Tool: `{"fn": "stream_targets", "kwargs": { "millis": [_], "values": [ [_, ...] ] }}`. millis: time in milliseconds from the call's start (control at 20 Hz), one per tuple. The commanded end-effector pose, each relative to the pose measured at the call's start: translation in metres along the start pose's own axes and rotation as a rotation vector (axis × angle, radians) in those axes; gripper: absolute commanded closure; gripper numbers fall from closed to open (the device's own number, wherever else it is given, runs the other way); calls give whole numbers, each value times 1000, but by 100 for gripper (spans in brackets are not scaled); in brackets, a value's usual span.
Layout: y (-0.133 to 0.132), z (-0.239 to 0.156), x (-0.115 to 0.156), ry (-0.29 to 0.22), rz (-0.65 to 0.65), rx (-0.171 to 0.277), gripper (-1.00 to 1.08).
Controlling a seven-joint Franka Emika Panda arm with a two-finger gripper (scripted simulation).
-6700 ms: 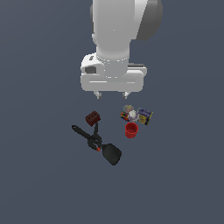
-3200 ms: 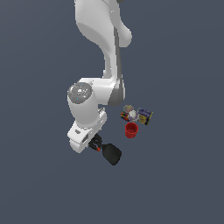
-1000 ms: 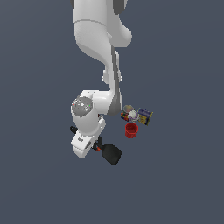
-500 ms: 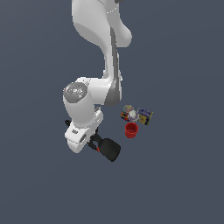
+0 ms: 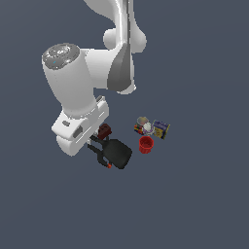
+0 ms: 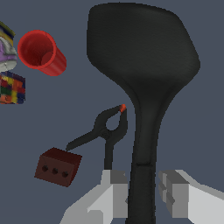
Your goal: Pick up a designated object from a clutter of objects.
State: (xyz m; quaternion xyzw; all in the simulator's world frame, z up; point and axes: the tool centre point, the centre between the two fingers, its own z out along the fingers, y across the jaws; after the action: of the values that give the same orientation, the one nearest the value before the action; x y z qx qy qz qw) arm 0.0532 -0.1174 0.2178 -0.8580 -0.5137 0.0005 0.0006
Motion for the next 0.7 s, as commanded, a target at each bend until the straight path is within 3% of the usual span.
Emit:
{"fn": "stream_targets", "kwargs": {
  "millis": [0, 650],
  "values": [
    [1, -31, -4, 1, 0, -1, 108],
    [8, -152, -20, 1, 0, -1, 108]
  ]
}}
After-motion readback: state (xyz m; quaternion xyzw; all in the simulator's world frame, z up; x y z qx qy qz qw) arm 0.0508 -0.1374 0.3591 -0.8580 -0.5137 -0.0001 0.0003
